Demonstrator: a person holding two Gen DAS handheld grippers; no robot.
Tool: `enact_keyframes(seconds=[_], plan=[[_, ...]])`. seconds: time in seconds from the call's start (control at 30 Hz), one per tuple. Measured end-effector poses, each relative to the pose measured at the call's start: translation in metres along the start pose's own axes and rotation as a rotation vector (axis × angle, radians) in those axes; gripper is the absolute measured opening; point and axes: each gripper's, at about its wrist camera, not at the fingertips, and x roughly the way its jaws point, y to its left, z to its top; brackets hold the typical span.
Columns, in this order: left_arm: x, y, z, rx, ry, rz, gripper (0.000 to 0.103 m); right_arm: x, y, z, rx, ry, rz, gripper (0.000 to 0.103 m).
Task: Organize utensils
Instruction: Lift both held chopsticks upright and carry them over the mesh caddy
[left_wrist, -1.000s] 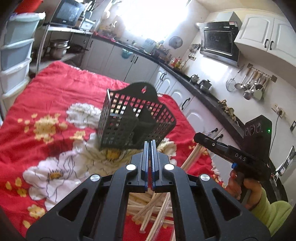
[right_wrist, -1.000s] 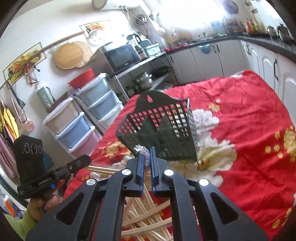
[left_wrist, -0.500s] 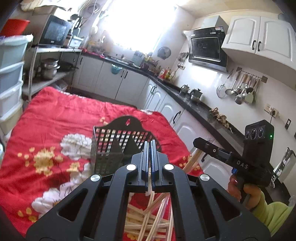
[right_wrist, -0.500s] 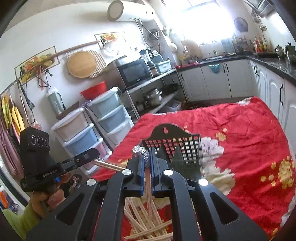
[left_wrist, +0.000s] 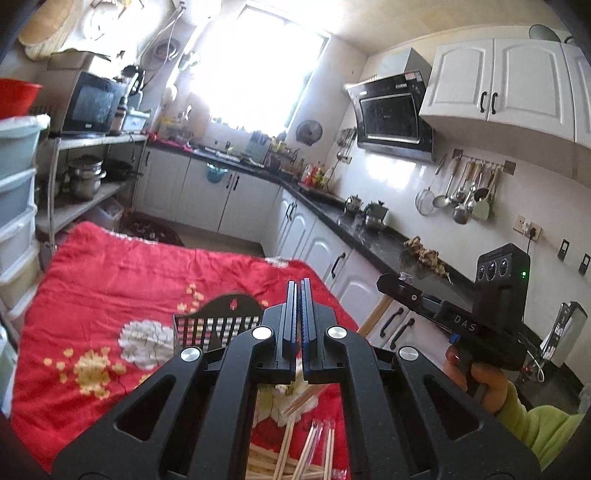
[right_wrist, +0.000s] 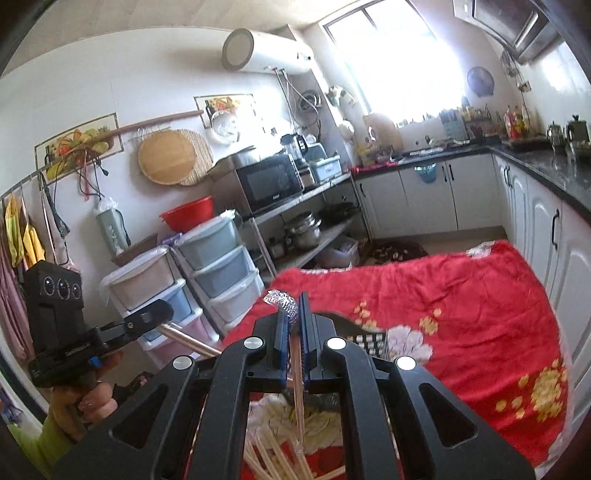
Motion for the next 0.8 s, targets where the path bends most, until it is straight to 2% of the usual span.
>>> enact_keyframes(seconds=[0.37,0.53,0.8], plan=[[-0.001,-0.001,0.034,0.004,-0.076,0.03,0.0,-0.002,0.002,0.045,-0.037,-0.128,-0.037,0.005],[0.004,0.008,0.039,-0.023,-0.088,0.037,0.0,0.004,-0.005,0.06,-0.044,-0.164,-0.07,0.005],[0.016,0.02,0.03,-0.071,-0.067,0.021,0.0,0.014,-0.013,0.069,-0.042,-0.202,-0.101,0.005]])
